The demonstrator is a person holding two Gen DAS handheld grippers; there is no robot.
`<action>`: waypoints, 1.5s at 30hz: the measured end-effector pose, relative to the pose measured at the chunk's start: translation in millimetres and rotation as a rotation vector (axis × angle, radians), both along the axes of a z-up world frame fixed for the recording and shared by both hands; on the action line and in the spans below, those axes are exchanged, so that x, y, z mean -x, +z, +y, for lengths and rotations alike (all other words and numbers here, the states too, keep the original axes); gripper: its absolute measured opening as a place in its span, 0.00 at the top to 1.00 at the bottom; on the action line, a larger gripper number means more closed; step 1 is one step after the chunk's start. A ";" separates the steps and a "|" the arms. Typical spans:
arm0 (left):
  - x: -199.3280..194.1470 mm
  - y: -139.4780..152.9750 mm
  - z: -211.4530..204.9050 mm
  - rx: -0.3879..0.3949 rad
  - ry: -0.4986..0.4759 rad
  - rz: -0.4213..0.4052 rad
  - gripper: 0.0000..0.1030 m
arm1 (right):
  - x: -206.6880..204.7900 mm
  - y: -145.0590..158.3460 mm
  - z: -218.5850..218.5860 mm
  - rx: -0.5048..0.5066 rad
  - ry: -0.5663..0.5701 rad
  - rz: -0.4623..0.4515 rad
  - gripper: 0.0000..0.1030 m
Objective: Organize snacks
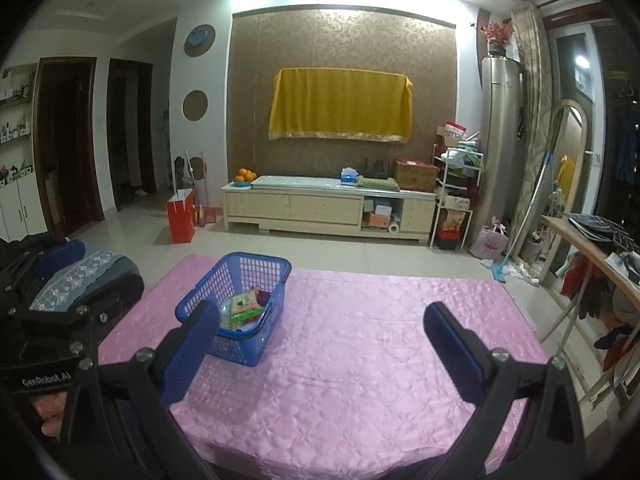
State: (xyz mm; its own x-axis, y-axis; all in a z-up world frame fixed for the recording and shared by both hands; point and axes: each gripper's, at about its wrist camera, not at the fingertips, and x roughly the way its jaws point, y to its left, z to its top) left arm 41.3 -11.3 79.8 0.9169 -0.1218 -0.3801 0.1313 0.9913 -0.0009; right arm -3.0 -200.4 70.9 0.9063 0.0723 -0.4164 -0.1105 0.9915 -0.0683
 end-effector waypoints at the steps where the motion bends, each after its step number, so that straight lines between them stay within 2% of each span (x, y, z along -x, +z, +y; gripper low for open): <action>1: 0.2 -0.3 -0.2 -0.003 0.002 0.001 0.01 | 0.1 -0.5 -0.3 -0.004 0.000 0.004 0.00; 26: 6.4 -3.7 -4.9 -0.016 0.042 0.025 0.01 | 1.2 -1.5 7.1 -0.003 0.004 0.020 0.00; 45: 8.5 -6.4 -8.3 -0.008 0.023 0.048 0.01 | 1.6 -4.4 2.0 0.014 -0.037 0.023 0.00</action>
State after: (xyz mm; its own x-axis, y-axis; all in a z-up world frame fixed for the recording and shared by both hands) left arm 32.8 -19.6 73.4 0.9002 -0.0975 -0.4244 0.1083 0.9941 0.0015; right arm -4.6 -198.4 66.5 0.8983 0.0330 -0.4381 -0.0754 0.9940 -0.0797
